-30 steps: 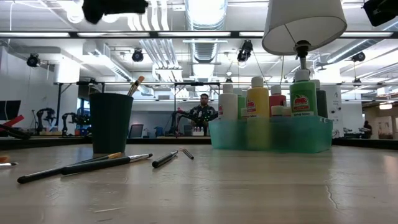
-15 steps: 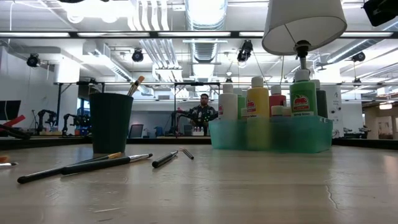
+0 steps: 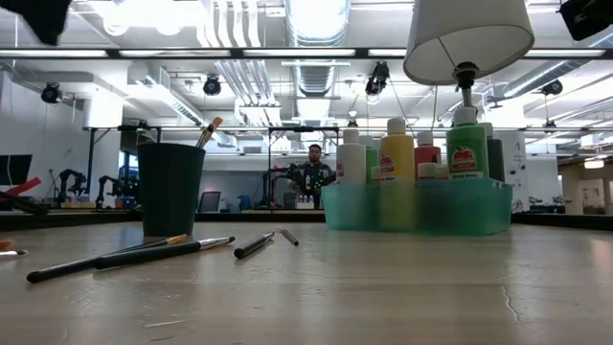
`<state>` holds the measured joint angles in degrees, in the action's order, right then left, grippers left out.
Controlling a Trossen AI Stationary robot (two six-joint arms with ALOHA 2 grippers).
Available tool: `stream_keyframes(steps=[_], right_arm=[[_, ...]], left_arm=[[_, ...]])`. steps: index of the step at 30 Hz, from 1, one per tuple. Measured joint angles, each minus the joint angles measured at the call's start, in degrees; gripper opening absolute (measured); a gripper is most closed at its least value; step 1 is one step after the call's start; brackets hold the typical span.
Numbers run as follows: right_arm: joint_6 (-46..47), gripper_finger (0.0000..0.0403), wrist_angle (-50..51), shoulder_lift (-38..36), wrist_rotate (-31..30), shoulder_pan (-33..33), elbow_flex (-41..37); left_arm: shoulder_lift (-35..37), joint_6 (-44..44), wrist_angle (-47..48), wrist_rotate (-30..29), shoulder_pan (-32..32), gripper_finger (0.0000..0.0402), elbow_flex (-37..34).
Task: Pick & Place Paint Supplies
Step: Put the orange paint brush into the green cup
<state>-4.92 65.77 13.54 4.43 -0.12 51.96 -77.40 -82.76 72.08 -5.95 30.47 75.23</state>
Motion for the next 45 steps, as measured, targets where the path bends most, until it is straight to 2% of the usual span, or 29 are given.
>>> stream_keyframes(steps=[6,15,21,29,45], right_arm=[[-0.01,0.0008,0.0,0.0,0.0,-0.02,-0.01],[0.27,0.0008,0.0,0.0,0.01,-0.01,0.0],[0.27,0.0008,0.0,0.0,0.02,-0.01,-0.01],[0.22,0.0008,0.01,0.0,0.02,0.0,-0.01],[0.03,0.0008,0.0,0.01,0.01,-0.01,0.0]], left_arm=[[-4.03,-1.14,-0.08,2.4,0.1,0.0104,-2.96],[-7.32,-10.0,-1.45,4.54,-0.01,0.0105,-7.63],[-6.04,-14.74,-9.29,6.53,-0.47,0.0103,-15.11],[-5.62,-16.36,-21.37,9.72,-0.89,0.0102,-24.32],[-5.62,-14.73,-24.56,8.38,-4.97,0.0101,-29.08]])
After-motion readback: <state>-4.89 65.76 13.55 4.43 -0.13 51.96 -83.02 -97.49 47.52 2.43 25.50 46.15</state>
